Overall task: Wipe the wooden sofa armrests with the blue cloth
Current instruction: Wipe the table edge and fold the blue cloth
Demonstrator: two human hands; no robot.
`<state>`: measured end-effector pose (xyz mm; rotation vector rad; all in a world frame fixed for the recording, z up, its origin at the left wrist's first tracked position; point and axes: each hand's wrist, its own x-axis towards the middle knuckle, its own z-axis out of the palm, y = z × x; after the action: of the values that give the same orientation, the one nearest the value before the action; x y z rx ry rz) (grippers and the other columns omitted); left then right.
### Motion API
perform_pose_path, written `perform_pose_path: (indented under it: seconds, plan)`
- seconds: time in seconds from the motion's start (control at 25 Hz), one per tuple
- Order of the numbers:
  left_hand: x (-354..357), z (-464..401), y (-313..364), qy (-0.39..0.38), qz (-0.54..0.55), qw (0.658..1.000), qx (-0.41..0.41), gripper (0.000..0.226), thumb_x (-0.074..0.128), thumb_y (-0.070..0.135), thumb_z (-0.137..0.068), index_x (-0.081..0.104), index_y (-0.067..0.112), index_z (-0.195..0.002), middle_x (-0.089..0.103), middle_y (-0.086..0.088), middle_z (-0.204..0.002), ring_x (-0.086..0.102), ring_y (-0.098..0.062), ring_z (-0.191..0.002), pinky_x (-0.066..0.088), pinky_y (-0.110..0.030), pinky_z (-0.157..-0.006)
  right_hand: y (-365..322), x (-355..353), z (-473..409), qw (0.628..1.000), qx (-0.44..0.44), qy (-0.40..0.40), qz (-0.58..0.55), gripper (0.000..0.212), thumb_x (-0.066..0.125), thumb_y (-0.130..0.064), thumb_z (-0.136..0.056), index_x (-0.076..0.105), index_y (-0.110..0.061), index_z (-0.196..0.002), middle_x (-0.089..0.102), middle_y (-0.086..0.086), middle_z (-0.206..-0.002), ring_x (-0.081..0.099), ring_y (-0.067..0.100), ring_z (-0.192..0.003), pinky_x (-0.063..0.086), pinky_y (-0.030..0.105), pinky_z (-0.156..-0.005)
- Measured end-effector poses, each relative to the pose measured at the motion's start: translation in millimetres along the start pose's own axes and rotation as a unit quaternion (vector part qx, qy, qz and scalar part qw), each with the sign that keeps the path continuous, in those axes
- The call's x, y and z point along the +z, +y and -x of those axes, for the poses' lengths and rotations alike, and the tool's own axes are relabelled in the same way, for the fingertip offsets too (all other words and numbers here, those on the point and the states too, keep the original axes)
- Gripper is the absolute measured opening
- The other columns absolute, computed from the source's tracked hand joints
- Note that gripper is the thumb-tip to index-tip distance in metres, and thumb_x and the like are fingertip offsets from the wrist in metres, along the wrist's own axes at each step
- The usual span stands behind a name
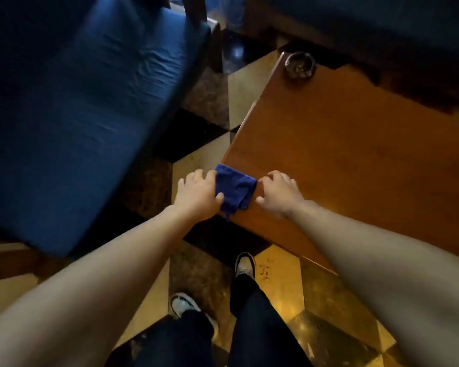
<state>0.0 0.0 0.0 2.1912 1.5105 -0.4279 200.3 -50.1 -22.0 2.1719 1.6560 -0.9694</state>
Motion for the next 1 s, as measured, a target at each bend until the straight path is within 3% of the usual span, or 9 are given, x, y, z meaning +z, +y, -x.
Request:
perform_pose_path:
  seconds: [0.12,0.28,0.44,0.56,0.64,0.72,0.88,1.0]
  plan:
    - [59,-33,-28,-0.01,0.017,1.0,-0.007,0.063,0.056,0.043,-0.09,0.041,0.025,-0.148,0.046,-0.019,-0.146,0.045,-0.04,-0.132,0.041,-0.05,-0.107,-1,34,-56,0.999,-0.021,-0.014,0.033,0.058,0.061,-0.042,-0.092,0.048,-0.015,-0.142,0.045,0.017,-0.143,0.043,0.041,-0.132,0.041,0.048,-0.109]
    - [119,-85,-54,0.007,-0.056,0.994,0.096,0.062,0.055,0.041,-0.093,0.04,0.023,-0.151,0.037,-0.024,-0.155,0.033,-0.042,-0.142,0.034,-0.052,-0.113,-16,63,-127,1.0,-0.009,0.022,-0.004,0.065,0.062,-0.049,-0.096,0.041,-0.014,-0.147,0.044,0.014,-0.144,0.044,0.039,-0.132,0.043,0.05,-0.105]
    - [165,-101,-44,0.004,0.021,0.997,0.072,0.058,0.049,0.037,-0.096,0.042,0.008,-0.146,0.03,-0.027,-0.159,0.027,-0.041,-0.147,0.032,-0.053,-0.115,-26,104,-153,0.998,0.03,0.058,-0.02,0.064,0.063,-0.045,-0.097,0.039,-0.012,-0.145,0.044,0.014,-0.145,0.045,0.04,-0.13,0.042,0.049,-0.104]
    - [199,-80,-46,-0.005,0.03,0.998,0.062,0.064,0.044,0.036,-0.099,0.03,0.005,-0.153,0.011,-0.024,-0.166,0.01,-0.039,-0.153,0.025,-0.055,-0.119,-20,120,-157,0.995,0.062,0.076,-0.027,0.066,0.072,-0.044,-0.091,0.043,-0.014,-0.142,0.047,0.013,-0.141,0.046,0.038,-0.129,0.044,0.048,-0.107]
    - [206,-73,-53,0.003,0.034,0.997,0.069,0.066,0.04,0.037,-0.099,0.022,0.008,-0.156,0.005,-0.019,-0.168,0.004,-0.035,-0.155,0.022,-0.056,-0.12,-20,116,-158,0.99,0.097,0.056,-0.086,0.057,0.076,-0.043,-0.087,0.051,-0.02,-0.132,0.044,0.011,-0.139,0.044,0.034,-0.129,0.044,0.047,-0.108]
    - [200,-74,-55,0.002,0.066,0.995,0.075,0.063,0.04,0.038,-0.1,0.028,0.011,-0.155,0.008,-0.015,-0.169,0.006,-0.031,-0.155,0.02,-0.056,-0.121,-27,110,-154,0.989,0.116,0.05,-0.079,0.039,0.075,-0.043,-0.085,0.056,-0.024,-0.114,0.045,0.007,-0.132,0.043,0.03,-0.123,0.043,0.045,-0.105]
    - [172,-69,-74,0.015,0.221,0.974,0.046,0.06,0.051,0.036,-0.096,0.039,0.012,-0.15,0.042,-0.014,-0.156,0.037,-0.029,-0.144,0.032,-0.049,-0.117,-72,100,-125,0.985,-0.016,0.072,-0.157,0.024,0.073,-0.025,-0.081,0.056,-0.015,-0.094,0.06,0.002,-0.095,0.054,0.022,-0.09,0.041,0.036,-0.078]
    - [144,-48,-110,0.073,0.339,0.938,0.003,0.079,0.065,0.021,-0.088,0.026,0.021,-0.156,0.038,-0.014,-0.157,0.041,-0.029,-0.142,0.037,-0.048,-0.115,-118,89,-93,0.967,-0.134,0.002,-0.218,0.021,0.073,-0.01,-0.082,0.058,-0.01,-0.097,0.066,0.004,-0.092,0.062,0.02,-0.083,0.049,0.036,-0.073]
